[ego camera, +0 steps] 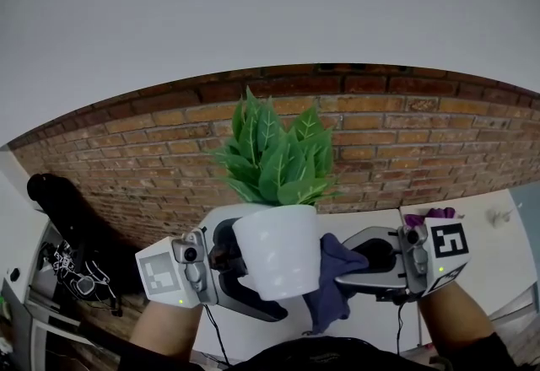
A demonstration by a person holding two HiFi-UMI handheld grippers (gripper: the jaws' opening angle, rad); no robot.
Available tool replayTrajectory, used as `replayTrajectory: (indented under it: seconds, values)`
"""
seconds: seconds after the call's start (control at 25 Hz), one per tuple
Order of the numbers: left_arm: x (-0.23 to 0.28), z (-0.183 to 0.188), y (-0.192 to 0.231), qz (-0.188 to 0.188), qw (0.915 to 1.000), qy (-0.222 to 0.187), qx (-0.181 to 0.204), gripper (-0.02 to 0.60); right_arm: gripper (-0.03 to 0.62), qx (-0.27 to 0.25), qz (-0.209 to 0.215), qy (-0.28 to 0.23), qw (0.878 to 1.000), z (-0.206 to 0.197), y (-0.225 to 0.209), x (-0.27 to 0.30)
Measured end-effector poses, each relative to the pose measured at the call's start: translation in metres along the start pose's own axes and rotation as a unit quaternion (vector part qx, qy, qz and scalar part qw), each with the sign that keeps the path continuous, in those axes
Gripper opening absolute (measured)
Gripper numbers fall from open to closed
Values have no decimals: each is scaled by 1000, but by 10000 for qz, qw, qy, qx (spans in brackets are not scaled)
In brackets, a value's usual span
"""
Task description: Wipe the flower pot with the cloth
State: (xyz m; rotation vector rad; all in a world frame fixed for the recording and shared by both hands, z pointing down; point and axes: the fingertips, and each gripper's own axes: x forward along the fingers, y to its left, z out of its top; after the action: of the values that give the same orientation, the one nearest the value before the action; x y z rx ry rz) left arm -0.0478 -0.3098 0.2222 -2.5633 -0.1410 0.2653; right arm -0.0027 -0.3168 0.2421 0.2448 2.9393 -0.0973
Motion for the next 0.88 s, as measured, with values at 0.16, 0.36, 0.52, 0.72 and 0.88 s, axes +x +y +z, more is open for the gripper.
replayTrajectory:
  seconds: [0.16,0.36,0.52,0.72,0.88]
  values:
    - [11,-20,-5,12,9995,328,-8,552,57,-96,-588,-353,9976,10,-22,-31]
    - [4,-43,-5,-102,9963,853,56,552,57,-338,-1598,-30,9866,25,-65,-20]
    - [11,-51,-2,-60,9931,1167,36,552,57,-329,-1762,282,9834,14,-69,-15]
    - [8,-75,2,37,9849,1725,119,552,57,-521,-1554,837,9829,-10,-53,-15]
    - [9,-91,7,144,9803,1961,187,552,57,-788,-1489,1375,9761,-29,-45,-20]
